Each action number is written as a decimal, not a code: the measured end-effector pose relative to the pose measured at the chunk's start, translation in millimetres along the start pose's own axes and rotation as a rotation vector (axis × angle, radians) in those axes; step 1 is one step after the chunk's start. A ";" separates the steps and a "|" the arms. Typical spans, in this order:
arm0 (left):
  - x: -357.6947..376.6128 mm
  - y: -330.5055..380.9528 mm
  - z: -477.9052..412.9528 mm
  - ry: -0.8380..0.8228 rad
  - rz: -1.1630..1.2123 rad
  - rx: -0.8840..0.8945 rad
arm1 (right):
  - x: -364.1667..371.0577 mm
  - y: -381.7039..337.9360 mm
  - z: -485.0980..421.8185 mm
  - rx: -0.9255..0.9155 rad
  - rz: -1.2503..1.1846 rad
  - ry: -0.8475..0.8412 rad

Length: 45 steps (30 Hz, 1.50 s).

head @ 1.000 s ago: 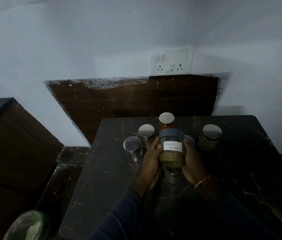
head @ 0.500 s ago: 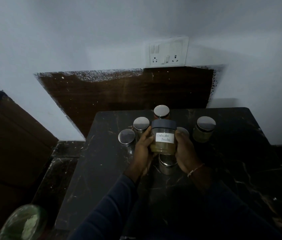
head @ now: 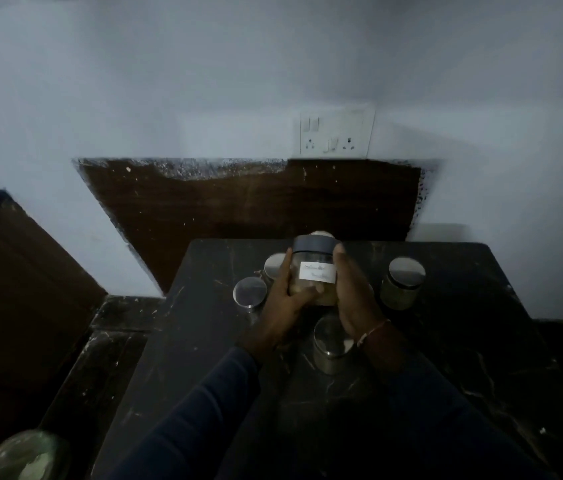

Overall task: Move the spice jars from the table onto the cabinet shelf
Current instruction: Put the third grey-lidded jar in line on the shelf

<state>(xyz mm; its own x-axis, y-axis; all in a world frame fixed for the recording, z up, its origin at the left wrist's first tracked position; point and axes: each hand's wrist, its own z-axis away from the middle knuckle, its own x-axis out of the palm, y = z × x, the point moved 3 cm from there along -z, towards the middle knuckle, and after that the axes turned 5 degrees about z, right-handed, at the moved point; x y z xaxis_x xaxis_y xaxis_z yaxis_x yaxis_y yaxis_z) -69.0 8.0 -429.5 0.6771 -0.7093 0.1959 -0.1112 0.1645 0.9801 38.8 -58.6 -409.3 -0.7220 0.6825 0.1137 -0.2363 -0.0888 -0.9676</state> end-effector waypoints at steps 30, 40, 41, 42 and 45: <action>-110.7 514.8 -193.8 0.486 -1.326 0.774 | 227.7 -534.7 -144.5 -0.929 0.863 0.085; -114.8 508.8 -195.3 0.633 -1.278 1.019 | 266.1 -561.3 -204.5 -0.811 1.276 0.345; -115.1 508.2 -195.6 0.645 -1.272 1.029 | 266.2 -561.3 -207.6 -0.807 1.275 0.356; -115.0 508.1 -195.3 0.652 -1.264 1.037 | 266.1 -561.0 -210.1 -0.804 1.269 0.363; -114.2 507.8 -194.5 0.653 -1.256 1.046 | 266.2 -560.7 -215.0 -0.795 1.274 0.368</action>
<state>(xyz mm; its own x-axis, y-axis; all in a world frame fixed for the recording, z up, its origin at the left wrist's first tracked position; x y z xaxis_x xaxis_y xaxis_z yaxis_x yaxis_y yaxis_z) -61.3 305.8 39.5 0.8370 0.3589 -0.4130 0.4592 -0.8712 0.1735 118.9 328.9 115.1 0.0530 0.6025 -0.7964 0.8718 -0.4169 -0.2574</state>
